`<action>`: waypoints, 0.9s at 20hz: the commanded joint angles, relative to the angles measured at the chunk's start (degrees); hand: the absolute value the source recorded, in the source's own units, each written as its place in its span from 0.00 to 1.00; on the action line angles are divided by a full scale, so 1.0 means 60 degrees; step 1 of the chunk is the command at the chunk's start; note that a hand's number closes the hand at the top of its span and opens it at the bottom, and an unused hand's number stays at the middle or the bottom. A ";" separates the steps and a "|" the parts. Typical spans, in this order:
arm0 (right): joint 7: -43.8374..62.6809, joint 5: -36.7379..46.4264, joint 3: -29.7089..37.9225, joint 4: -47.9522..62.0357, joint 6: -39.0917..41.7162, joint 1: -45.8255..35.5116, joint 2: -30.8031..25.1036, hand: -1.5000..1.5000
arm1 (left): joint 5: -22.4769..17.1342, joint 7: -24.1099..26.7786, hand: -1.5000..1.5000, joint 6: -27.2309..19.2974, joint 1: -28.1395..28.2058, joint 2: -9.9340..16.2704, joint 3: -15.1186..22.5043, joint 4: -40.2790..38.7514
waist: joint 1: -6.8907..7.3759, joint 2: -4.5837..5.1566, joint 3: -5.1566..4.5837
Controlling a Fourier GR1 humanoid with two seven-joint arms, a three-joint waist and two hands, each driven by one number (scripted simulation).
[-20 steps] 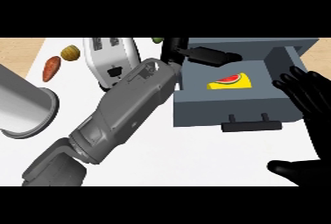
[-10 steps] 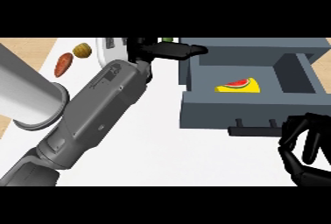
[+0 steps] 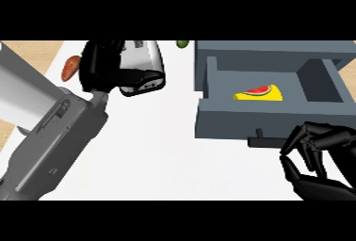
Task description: Pick up the cup, place it into the drawer and close the drawer
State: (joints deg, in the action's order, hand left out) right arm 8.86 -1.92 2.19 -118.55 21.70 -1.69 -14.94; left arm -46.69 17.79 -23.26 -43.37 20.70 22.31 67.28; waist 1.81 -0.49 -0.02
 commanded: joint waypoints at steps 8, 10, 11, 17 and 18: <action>-0.2190 0.4118 -0.1375 0.1108 0.0062 -0.0104 -0.1148 1.00 | -0.0343 0.0048 0.00 0.1061 0.3059 0.1314 -0.0711 0.2271 | -0.0095 0.0073 0.0005; -0.2339 0.4975 -0.1716 0.1782 -0.0359 -0.0293 -0.1121 1.00 | -0.0561 -0.0164 0.00 0.1450 0.3672 0.1897 -0.1011 0.2894 | 0.0004 0.0066 0.0006; -0.2493 0.5659 -0.2096 0.2349 -0.0820 -0.0557 -0.0893 1.00 | -0.0496 0.0029 0.00 0.1609 0.3640 0.1930 -0.1167 0.2714 | 0.0003 0.0096 0.0005; -0.3473 0.6739 -0.2383 0.4368 -0.1724 -0.1113 -0.0612 1.00 | -0.0124 0.0301 0.00 0.1781 0.5495 0.1782 -0.1314 0.3848 | -0.0163 0.0069 0.0007; -0.3595 0.7205 -0.2755 0.5175 -0.2388 -0.1077 -0.0102 0.00 | -0.0618 0.0163 0.00 0.2728 0.5143 0.2178 -0.1962 0.2965 | -0.0174 0.0095 0.0006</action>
State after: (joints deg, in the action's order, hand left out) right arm -9.32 35.75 -11.98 -95.17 12.53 -7.59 -17.99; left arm -49.17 19.04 -10.92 -15.94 32.10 14.10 85.02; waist 1.25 0.04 0.01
